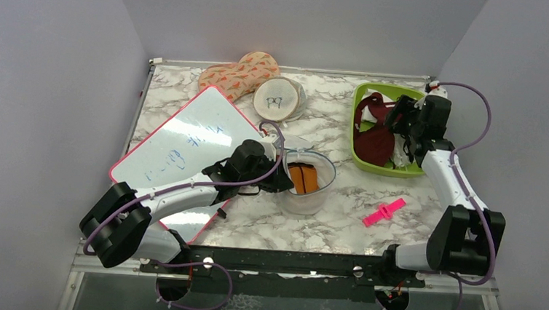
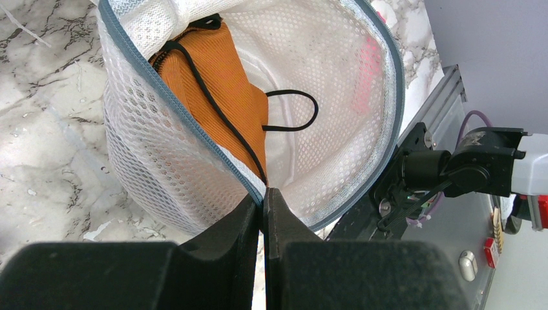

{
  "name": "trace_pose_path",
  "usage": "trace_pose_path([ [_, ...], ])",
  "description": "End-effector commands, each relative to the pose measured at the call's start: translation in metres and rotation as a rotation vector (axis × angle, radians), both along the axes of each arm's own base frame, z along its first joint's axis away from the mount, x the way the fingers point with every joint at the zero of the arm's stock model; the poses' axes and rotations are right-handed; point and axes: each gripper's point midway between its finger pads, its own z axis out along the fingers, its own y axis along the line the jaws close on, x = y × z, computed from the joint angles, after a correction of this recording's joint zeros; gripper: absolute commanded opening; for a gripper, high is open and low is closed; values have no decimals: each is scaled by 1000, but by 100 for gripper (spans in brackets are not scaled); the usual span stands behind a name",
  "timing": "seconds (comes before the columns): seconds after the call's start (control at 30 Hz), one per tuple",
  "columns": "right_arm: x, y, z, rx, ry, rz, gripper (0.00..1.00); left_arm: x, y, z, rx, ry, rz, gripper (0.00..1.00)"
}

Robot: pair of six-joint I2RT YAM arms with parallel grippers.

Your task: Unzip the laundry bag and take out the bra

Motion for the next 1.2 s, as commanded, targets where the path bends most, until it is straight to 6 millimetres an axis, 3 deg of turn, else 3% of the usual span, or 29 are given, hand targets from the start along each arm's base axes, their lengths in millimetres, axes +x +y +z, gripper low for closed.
trace_pose_path([
  [0.0,-12,-2,47,-3,-108,-19,79,4,-9,19,-47,-56,-21,0],
  [0.1,-19,10,73,13,-181,43,87,3,-10,19,-54,-54,-25,0],
  [0.23,-29,27,97,26,-226,142,87,4,-5,17,-69,-60,12,0],
  [0.4,-44,78,114,105,-262,412,81,2,-8,15,-66,-48,-6,0],
  [0.57,-78,155,87,172,-164,669,78,2,-5,11,-47,-41,2,0],
  [0.73,-133,228,59,261,-76,885,73,1,0,10,-46,-36,27,0],
  [0.8,-152,248,51,285,-47,946,62,1,2,8,-36,-33,32,0],
  [1.0,-188,276,7,256,73,993,37,-3,5,0,-15,-18,29,0],
  [1.17,-206,273,-27,255,138,963,32,-8,8,-10,4,6,18,0],
])
